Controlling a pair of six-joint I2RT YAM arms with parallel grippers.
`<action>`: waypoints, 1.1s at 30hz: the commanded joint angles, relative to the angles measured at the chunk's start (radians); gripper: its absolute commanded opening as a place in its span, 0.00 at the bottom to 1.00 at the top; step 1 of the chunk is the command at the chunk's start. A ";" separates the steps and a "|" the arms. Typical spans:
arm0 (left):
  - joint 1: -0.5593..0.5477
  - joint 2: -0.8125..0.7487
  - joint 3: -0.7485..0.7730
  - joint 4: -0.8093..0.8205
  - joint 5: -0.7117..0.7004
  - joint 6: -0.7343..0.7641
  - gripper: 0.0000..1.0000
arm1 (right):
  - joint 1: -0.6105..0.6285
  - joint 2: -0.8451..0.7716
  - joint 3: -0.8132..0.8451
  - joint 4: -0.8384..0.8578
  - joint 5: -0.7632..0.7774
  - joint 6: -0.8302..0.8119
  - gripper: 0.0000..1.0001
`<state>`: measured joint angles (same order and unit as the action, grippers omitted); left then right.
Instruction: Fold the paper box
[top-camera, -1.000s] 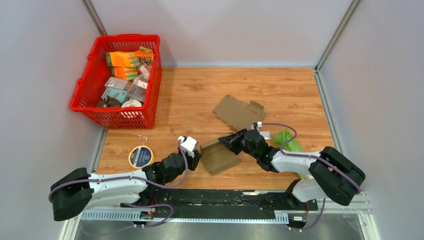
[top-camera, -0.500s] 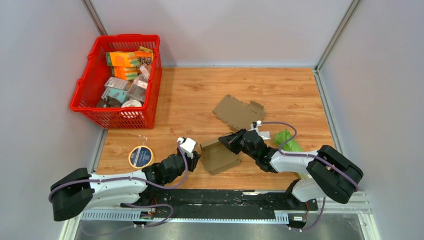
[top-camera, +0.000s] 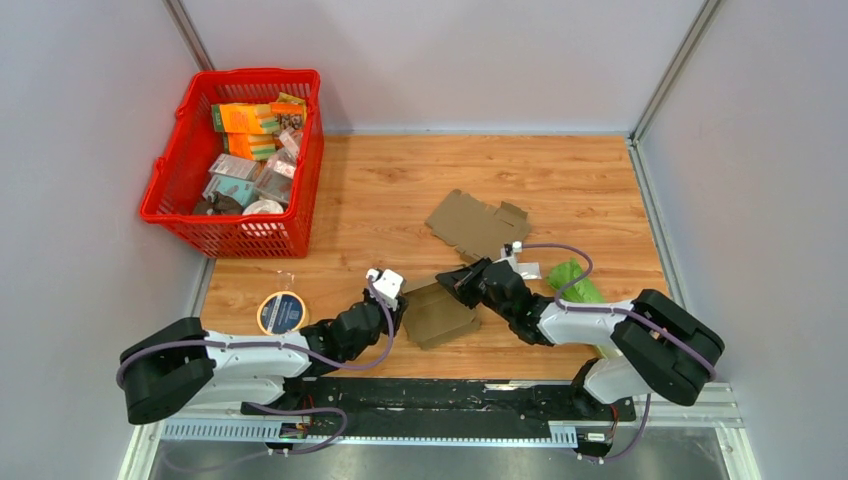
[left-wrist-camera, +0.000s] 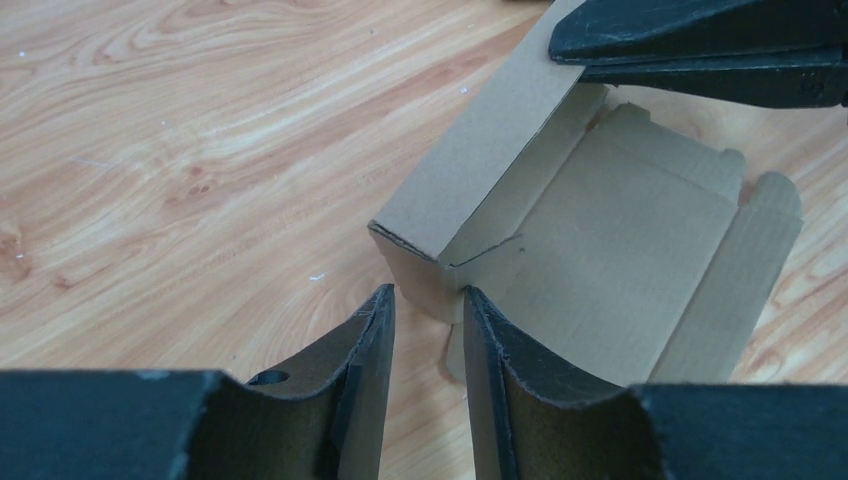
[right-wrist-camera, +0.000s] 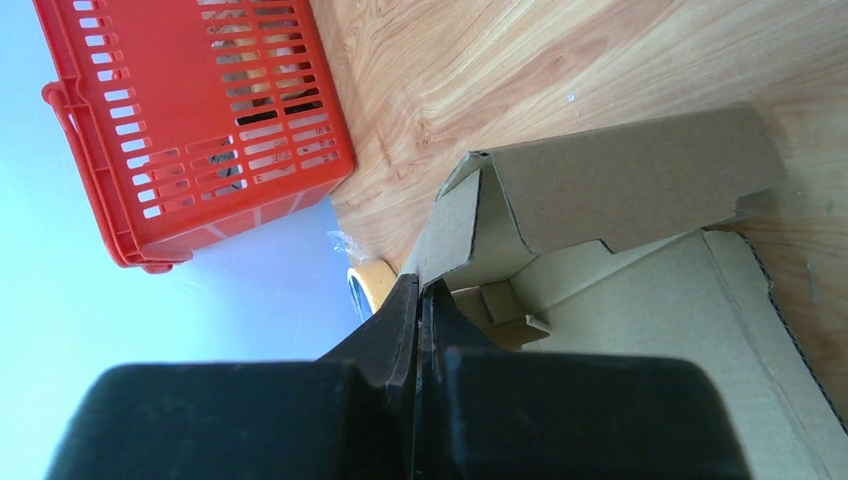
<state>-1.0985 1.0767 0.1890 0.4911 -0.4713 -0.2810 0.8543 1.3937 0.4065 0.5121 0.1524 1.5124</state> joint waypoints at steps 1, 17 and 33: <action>-0.008 0.060 0.062 0.095 -0.073 0.028 0.38 | 0.012 0.039 0.023 -0.119 -0.001 0.023 0.00; -0.142 0.344 0.237 -0.101 -0.619 -0.053 0.25 | 0.011 0.038 0.020 -0.162 -0.037 0.101 0.00; -0.147 0.626 0.554 -0.895 -0.767 -0.717 0.00 | 0.049 0.002 0.005 -0.238 -0.027 0.197 0.00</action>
<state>-1.2568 1.6890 0.7658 -0.2462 -1.2427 -0.9051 0.8768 1.3998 0.4389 0.4267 0.1665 1.7149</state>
